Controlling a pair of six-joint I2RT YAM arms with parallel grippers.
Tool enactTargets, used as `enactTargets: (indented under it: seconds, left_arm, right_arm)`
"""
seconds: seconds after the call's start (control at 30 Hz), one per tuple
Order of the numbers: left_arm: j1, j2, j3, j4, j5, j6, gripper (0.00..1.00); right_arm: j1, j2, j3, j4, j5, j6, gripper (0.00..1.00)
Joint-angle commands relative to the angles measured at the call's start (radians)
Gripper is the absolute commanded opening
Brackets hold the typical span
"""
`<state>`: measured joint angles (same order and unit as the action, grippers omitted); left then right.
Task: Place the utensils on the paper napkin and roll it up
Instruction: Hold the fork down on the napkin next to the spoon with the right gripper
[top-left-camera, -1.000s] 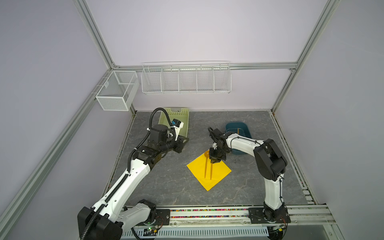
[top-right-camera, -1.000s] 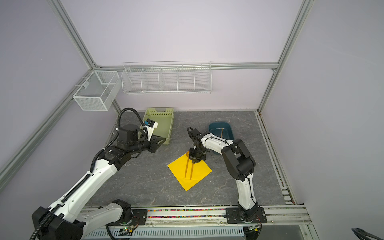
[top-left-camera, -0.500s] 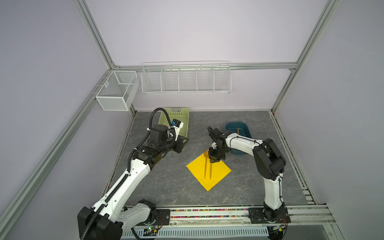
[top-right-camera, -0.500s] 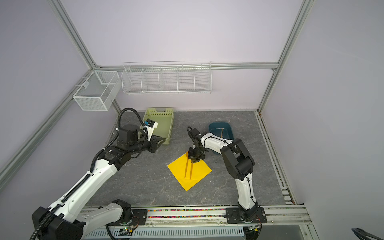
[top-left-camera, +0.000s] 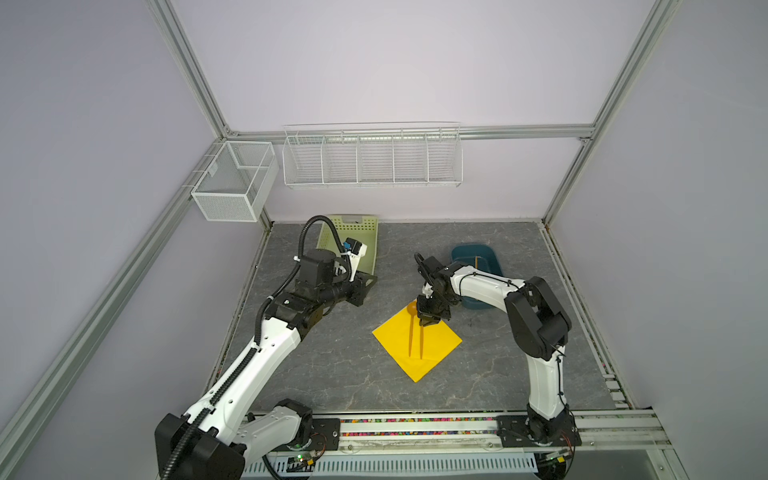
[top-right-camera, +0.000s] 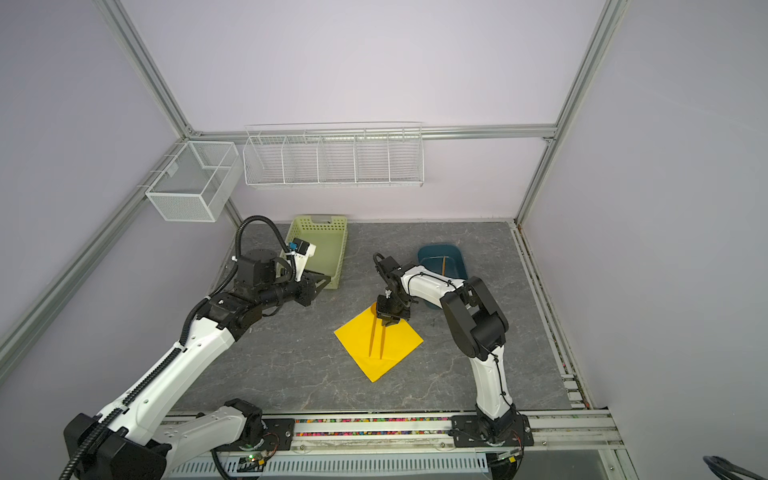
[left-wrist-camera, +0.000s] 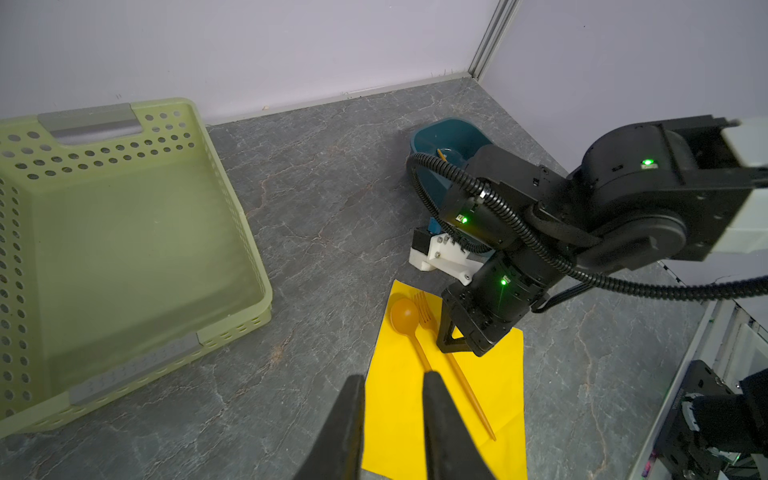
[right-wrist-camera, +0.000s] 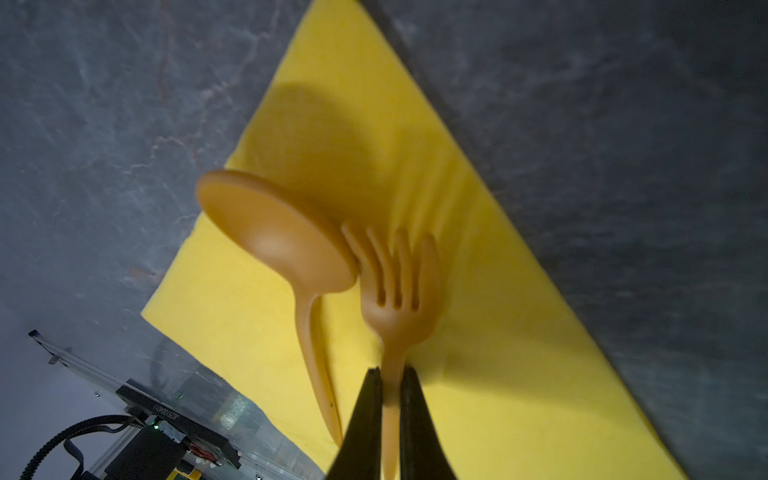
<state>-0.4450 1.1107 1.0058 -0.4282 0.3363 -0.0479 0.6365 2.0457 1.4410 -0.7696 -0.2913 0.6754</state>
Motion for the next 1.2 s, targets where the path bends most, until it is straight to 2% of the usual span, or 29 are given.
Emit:
enactTargets:
  seconds: [0.0, 0.4, 0.87, 1.17]
  left_arm:
    - [0.003, -0.017, -0.004, -0.009, -0.009, 0.011, 0.26]
    - [0.003, -0.017, -0.004, -0.010, -0.013, 0.011, 0.26]
    - [0.003, -0.015, -0.003, -0.011, -0.015, 0.012, 0.26]
    - [0.003, -0.013, -0.003, -0.009, -0.009, 0.013, 0.26]
  right_arm:
    - [0.000, 0.013, 0.018, -0.021, -0.021, -0.016, 0.08]
    - [0.000, 0.023, 0.022, -0.028, -0.003, -0.014, 0.13]
    - [0.000, 0.024, 0.030, -0.026, 0.004, -0.011, 0.13]
    - [0.000, 0.012, 0.028, -0.030, 0.008, -0.004, 0.18]
